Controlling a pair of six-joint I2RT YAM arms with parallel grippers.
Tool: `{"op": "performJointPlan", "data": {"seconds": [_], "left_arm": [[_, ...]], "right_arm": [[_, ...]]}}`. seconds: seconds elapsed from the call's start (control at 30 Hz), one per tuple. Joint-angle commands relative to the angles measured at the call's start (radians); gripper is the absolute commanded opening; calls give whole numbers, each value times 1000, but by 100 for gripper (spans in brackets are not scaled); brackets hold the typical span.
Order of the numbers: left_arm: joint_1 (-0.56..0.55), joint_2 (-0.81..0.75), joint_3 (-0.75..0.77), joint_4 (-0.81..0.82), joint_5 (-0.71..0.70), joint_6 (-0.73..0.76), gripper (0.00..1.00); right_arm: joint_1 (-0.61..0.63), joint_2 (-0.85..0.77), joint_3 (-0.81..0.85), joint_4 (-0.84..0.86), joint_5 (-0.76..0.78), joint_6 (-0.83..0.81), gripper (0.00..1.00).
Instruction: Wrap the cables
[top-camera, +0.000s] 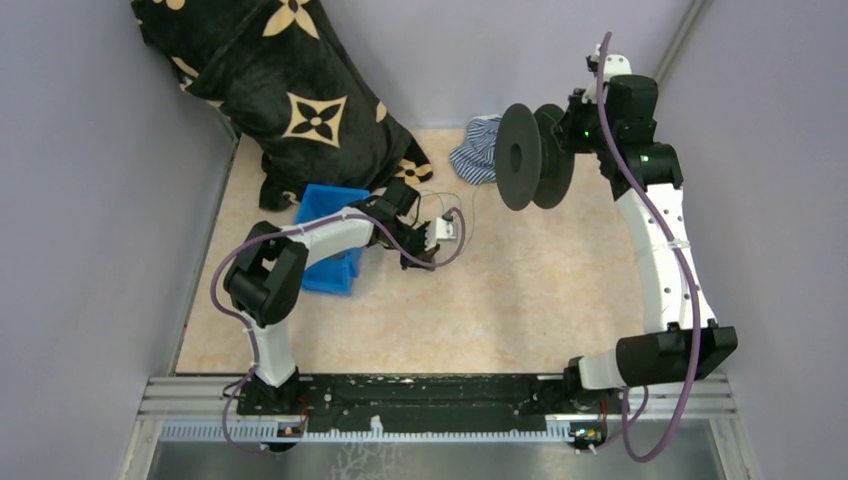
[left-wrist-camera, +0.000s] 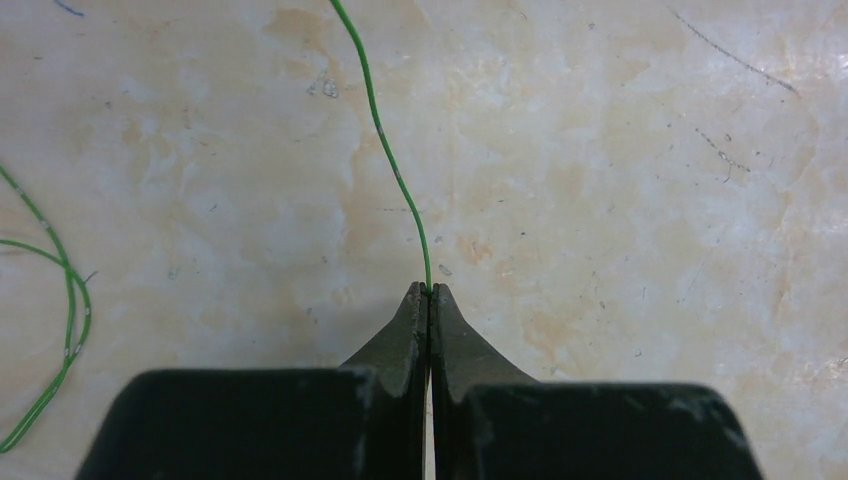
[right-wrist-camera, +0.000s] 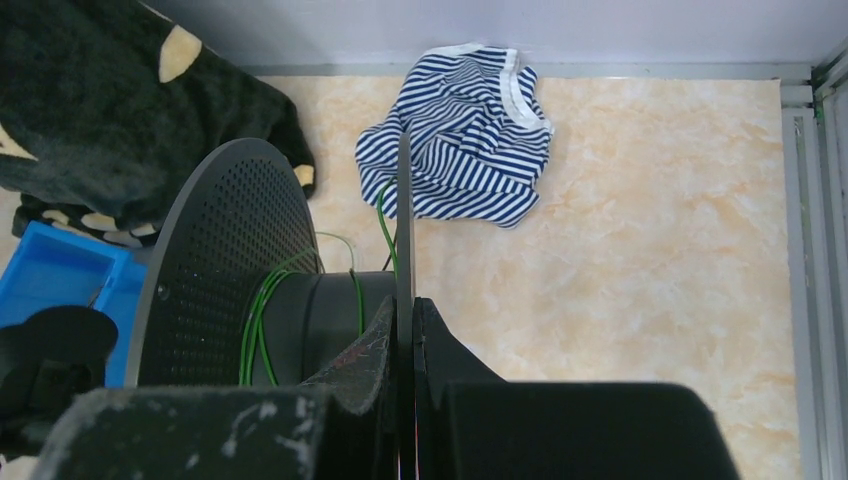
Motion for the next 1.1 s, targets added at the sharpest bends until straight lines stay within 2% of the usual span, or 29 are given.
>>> {"op": "performJointPlan", "data": {"seconds": [0.0, 0.27, 0.73, 1.07], "left_arm": [[-65, -35, -12, -53, -87, 84, 0], [-186, -46, 1, -107, -131, 108, 0], [-338, -71, 166, -220, -62, 81, 0], [-345, -44, 437, -239, 28, -62, 0]], "right_arm": [[-10, -11, 70, 125, 16, 53, 0], [-10, -32, -2, 244, 156, -1, 0], [-10, -59, -168, 374, 265, -84, 0], [-10, -97, -291, 420, 291, -115, 0]]}}
